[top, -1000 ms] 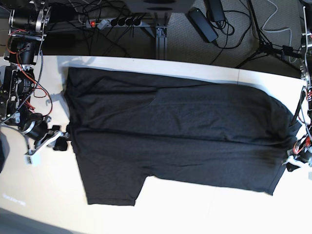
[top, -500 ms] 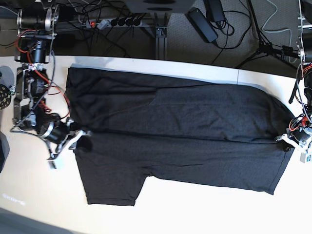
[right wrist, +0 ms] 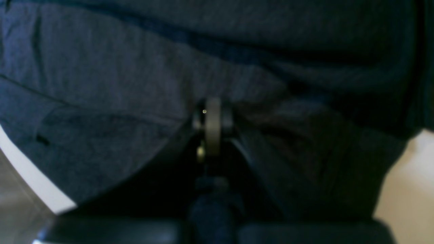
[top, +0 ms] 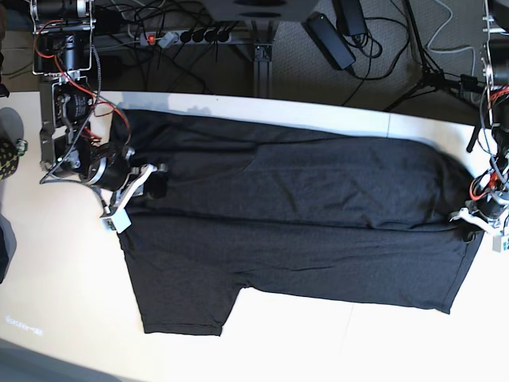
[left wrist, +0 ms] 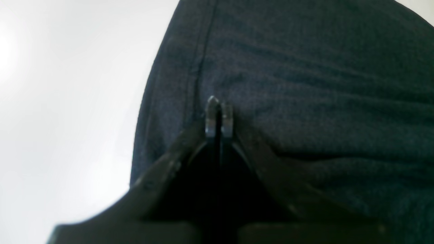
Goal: Fold the T-shirt properly
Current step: 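Fold the shirt lengthwise, bringing both grippers toward the collar edge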
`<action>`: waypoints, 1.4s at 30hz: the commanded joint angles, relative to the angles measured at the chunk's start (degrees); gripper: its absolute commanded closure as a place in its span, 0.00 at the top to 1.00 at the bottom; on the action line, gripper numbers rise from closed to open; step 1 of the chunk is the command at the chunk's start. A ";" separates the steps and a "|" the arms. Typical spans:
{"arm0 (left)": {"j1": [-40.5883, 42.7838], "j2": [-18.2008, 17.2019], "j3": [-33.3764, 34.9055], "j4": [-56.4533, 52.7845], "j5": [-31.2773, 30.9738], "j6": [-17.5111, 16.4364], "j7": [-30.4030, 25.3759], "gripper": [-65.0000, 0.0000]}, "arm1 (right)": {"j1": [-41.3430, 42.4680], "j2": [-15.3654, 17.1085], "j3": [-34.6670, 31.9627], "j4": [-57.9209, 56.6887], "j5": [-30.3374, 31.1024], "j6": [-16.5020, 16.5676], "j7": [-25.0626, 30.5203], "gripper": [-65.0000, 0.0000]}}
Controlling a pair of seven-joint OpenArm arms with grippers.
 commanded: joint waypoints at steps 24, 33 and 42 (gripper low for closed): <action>19.56 -1.09 -11.30 21.57 0.92 -0.42 5.53 0.00 | -9.18 9.53 1.09 10.12 0.24 3.74 -0.79 0.00; 13.66 -2.21 -15.39 24.55 -3.23 -0.44 5.53 0.12 | -9.05 9.51 1.14 10.12 0.22 3.74 -0.04 0.00; 3.58 -2.62 -12.74 19.58 -3.17 2.60 4.87 0.51 | -9.05 9.51 1.14 10.12 0.20 3.76 -0.22 0.00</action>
